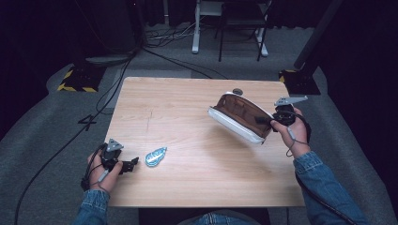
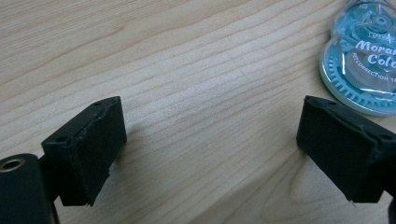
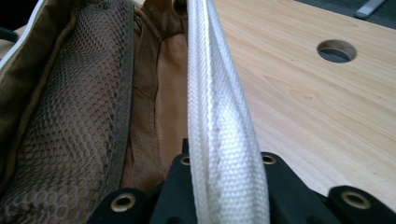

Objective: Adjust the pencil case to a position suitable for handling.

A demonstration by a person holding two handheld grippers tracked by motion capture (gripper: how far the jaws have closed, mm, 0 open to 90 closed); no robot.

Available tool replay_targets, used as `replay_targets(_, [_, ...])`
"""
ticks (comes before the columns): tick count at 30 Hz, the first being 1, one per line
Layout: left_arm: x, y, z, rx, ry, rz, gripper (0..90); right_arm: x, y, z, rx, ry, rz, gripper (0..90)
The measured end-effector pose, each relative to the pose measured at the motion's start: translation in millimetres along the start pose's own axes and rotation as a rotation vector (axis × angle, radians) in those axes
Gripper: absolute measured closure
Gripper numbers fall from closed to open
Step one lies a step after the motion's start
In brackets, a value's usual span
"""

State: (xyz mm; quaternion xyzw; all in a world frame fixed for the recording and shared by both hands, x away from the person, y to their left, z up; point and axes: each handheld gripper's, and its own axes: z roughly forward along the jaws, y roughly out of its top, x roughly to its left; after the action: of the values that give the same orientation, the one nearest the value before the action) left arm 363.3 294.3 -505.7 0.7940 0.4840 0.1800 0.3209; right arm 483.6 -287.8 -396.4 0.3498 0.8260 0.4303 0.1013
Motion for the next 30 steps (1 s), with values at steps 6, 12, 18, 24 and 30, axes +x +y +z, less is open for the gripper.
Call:
replay_targets(6, [-0.1, 0.1, 0.1, 0.0, -0.001, 0.0, 8.4, 19.7, -1.3, -6.5, -0.002, 0.041, -0.027, 87.3])
replay_targets(12, [0.6, 0.3, 0.5, -0.001, -0.007, 0.002, 8.3, 40.2, -6.5, -9.6, -0.002, 0.082, -0.058, 87.2])
replay_targets(18, [0.9, 0.7, 0.7, 0.001, -0.009, 0.005, 8.2, 56.8, -16.3, -7.2, 0.008, 0.125, -0.078, 87.2])
replay_targets(24, [0.3, 1.4, 1.5, 0.0, -0.005, 0.002, 8.2, 66.8, -25.6, -2.3, 0.019, 0.155, -0.086, 87.2])
replay_targets(30, [0.3, 1.8, 2.0, -0.001, -0.007, 0.002, 8.2, 74.3, -33.2, 1.8, 0.021, 0.182, -0.096, 87.2])
